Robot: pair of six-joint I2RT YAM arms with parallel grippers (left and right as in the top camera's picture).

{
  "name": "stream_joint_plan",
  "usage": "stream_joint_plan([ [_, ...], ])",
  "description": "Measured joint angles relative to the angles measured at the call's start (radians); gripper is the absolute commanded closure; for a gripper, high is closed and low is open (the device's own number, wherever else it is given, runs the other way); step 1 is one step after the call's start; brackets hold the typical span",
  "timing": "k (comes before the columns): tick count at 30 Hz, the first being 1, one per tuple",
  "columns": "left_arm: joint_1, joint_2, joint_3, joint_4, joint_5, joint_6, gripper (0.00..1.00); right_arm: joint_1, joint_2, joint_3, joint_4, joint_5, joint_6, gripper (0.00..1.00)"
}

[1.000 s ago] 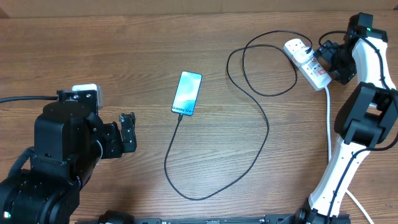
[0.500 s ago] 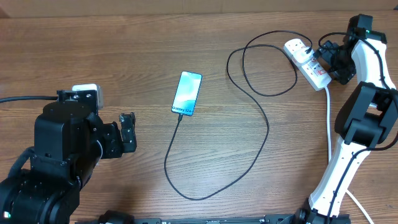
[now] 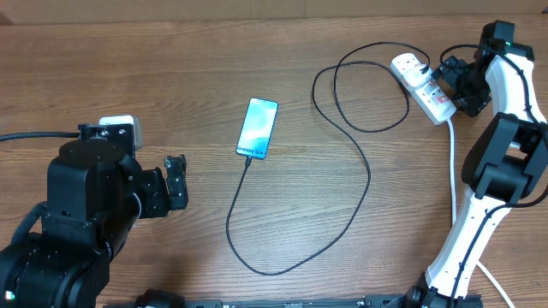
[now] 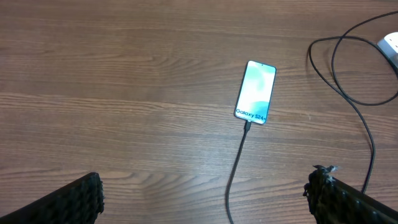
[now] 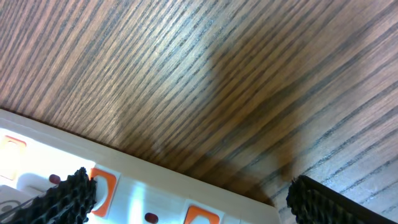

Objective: Plug charger to phone and switch on socket

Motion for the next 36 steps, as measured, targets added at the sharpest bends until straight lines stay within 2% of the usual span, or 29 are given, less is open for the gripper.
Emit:
stream_joint_plan([
  [36, 0.0, 0.0, 0.0, 0.0, 0.0, 0.0, 0.01, 0.019, -0.011, 0.0, -0.076, -0.011, -0.005, 0.0],
])
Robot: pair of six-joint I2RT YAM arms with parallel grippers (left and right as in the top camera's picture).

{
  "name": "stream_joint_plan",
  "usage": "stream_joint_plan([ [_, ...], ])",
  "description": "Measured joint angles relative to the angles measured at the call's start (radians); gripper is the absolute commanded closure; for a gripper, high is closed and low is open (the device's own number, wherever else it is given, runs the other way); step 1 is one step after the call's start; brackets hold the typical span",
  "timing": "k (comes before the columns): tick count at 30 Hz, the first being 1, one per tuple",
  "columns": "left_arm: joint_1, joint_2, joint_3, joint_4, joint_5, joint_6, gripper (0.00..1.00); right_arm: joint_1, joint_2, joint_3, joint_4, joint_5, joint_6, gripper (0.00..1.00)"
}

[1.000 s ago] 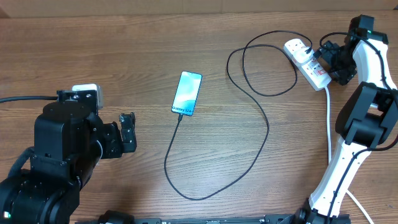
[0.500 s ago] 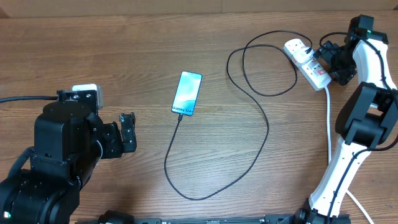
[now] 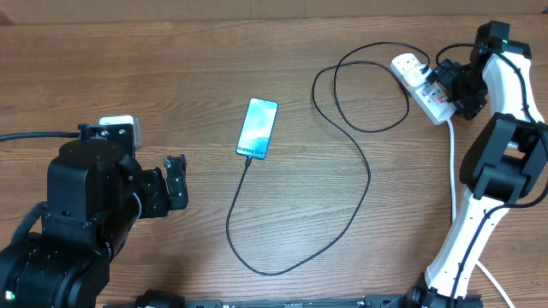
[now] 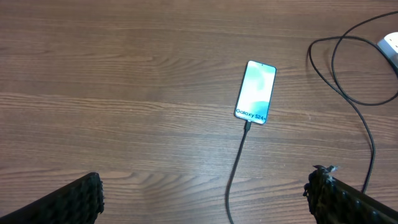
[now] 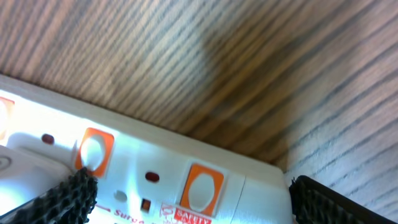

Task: Plug charger to phone and switch on socket
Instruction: 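Lift the right gripper away from the power strip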

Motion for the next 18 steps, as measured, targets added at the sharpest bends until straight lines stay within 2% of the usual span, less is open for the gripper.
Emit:
stream_joint_plan([
  [9, 0.0, 0.0, 0.0, 0.0, 0.0, 0.0, 0.0, 0.007, -0.029, 0.013, -0.094, -0.011, -0.016, 0.0],
  [18, 0.0, 0.0, 0.0, 0.0, 0.0, 0.0, 0.01, -0.019, -0.285, 0.023, -0.122, 0.013, -0.018, 0.0],
])
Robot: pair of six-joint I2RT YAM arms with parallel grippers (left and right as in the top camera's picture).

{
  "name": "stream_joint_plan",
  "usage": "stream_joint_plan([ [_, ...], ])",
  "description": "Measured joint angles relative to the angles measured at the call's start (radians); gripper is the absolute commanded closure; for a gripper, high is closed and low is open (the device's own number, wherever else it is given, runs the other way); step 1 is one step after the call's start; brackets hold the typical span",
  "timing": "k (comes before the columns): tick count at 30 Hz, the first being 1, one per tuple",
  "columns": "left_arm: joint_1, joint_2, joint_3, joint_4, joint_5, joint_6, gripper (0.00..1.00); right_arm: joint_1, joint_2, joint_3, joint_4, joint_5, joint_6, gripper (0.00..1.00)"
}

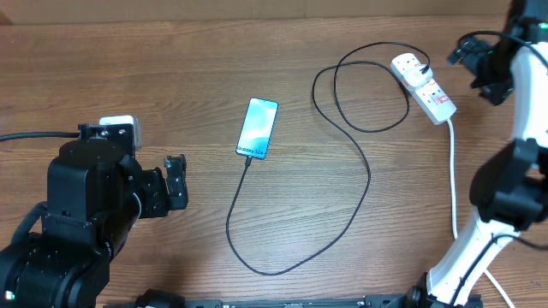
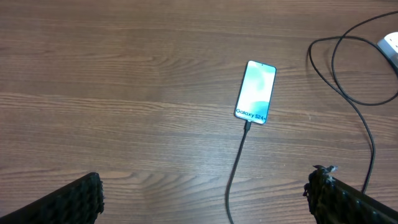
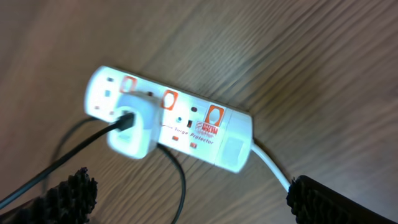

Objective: Plug charger to phone and switch on socket

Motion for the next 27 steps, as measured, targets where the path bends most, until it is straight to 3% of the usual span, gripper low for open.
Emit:
stream_joint_plan([
  [9, 0.0, 0.0, 0.0, 0.0, 0.0, 0.0, 0.01, -0.005, -0.164, 0.005, -0.199, 0.003, 0.019, 0.0],
  [16, 0.0, 0.0, 0.0, -0.001, 0.0, 0.0, 0.01, 0.013, -0.424, 0.005, -0.37, 0.011, 0.031, 0.0],
  [27, 0.0, 0.0, 0.0, -0.002, -0.001, 0.0, 0.01, 0.226, -0.859, -0.08, -0.431, 0.043, 0.031, 0.0],
])
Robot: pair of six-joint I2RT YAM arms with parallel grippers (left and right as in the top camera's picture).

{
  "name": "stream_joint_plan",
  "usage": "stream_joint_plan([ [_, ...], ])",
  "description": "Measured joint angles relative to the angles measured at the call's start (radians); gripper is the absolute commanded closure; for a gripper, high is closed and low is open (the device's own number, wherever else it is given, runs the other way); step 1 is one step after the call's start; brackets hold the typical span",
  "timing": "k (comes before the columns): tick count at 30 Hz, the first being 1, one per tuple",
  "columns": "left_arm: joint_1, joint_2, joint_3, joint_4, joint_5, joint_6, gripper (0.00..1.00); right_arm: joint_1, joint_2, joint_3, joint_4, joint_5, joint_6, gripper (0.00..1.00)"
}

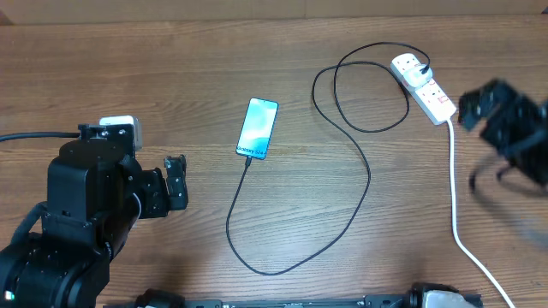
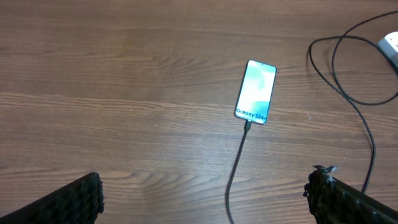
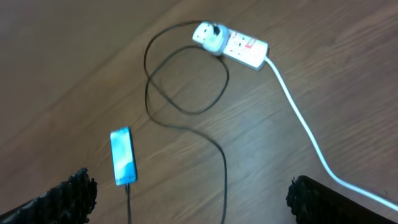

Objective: Plug charger to phone and switch on socket

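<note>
The phone (image 1: 258, 128) lies face up at mid-table with its screen lit, also seen as the phone (image 2: 255, 91) and the phone (image 3: 122, 156). A black cable (image 1: 364, 184) is plugged into its lower end and loops to a white plug on the white socket strip (image 1: 425, 86) at the back right. My right gripper (image 3: 193, 198) is open, well away from the socket strip (image 3: 233, 42); its arm (image 1: 507, 128) is a blur. My left gripper (image 2: 205, 199) is open and empty, near the table's left front.
A white mains cord (image 1: 454, 201) runs from the strip to the front right edge. A small white box (image 1: 120, 127) sits beside the left arm's base (image 1: 77, 205). The black cable's loop (image 1: 257, 257) lies in front of the phone.
My right gripper has moved away from the socket strip toward the front; its view now takes in the strip, cable and phone from far off. The left arm has not moved.
My right gripper was open and close over the strip's orange switches at the first two moments. Then it was pulled back above the strip, and now it is far from it. The phone stayed lit with the cable in it throughout.
</note>
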Motion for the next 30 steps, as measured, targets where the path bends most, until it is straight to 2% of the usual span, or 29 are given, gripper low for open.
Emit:
stream_joint_plan([
  [7, 0.0, 0.0, 0.0, -0.002, -0.003, 0.0, 0.0, 0.037, -0.292, -0.204, -0.005, 0.002, 0.006, 0.0],
  [13, 0.0, 0.0, 0.0, -0.002, -0.003, 0.0, 0.01, 0.037, -0.462, -0.338, -0.008, 0.002, 0.014, 0.0],
  [30, 0.0, 0.0, 0.0, -0.001, -0.006, 0.0, 0.01, 0.037, -0.504, -0.381, -0.006, 0.002, 0.014, 0.0],
])
